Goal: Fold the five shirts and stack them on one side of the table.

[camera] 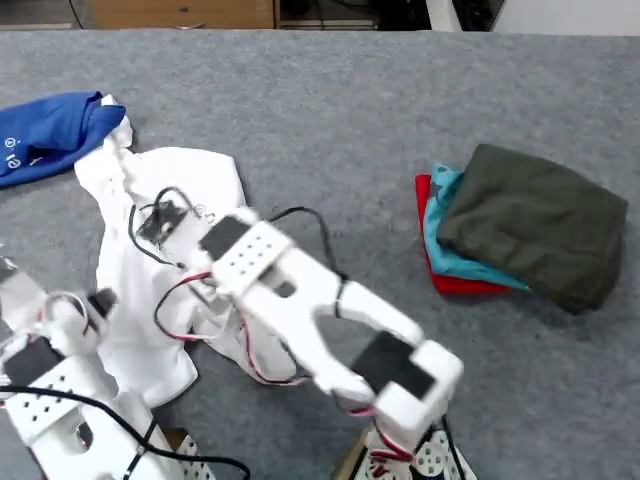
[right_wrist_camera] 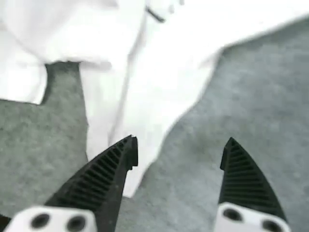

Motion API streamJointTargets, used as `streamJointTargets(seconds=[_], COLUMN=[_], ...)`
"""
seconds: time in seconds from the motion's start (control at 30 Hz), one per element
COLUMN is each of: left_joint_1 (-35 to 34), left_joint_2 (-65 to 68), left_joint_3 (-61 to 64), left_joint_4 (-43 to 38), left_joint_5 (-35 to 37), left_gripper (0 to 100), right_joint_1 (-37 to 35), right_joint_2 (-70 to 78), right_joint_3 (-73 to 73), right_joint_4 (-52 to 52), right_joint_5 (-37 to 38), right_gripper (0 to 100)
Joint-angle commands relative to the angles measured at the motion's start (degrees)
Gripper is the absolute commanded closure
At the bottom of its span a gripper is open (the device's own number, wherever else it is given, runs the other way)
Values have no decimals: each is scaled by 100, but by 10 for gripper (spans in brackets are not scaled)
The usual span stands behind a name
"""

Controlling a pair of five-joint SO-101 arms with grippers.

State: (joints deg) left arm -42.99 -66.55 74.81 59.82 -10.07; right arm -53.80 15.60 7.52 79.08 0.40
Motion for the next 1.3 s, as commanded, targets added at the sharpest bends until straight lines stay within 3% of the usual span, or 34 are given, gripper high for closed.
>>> streamJointTargets(seconds=[0.0,0.13,0.33,0.5,0.77,0.87,1.03,1.27], left_joint_1=[114,510,607,589,571,571,624,791], left_joint_2=[-145,-180,-338,-585,-1121,-1226,-1226,-1218], left_joint_3=[484,967,985,932,923,941,941,888], left_joint_4=[-185,-185,-220,-334,-1635,-2286,-3130,-3244], left_joint_5=[-158,-158,-158,-158,-132,308,791,782], left_gripper=[675,676,819,978,974,974,973,968], right_joint_1=[-110,-110,154,593,1727,2062,2211,2264], right_joint_2=[637,1279,1596,1596,1578,1253,57,-1727], right_joint_3=[-558,-901,-1007,-1297,-2220,-2229,-1578,321], right_joint_4=[-18,-18,-9,633,1969,2145,2171,1943], right_joint_5=[-62,-62,-62,-62,-53,-9,378,809], right_gripper=[714,751,998,994,994,994,994,991])
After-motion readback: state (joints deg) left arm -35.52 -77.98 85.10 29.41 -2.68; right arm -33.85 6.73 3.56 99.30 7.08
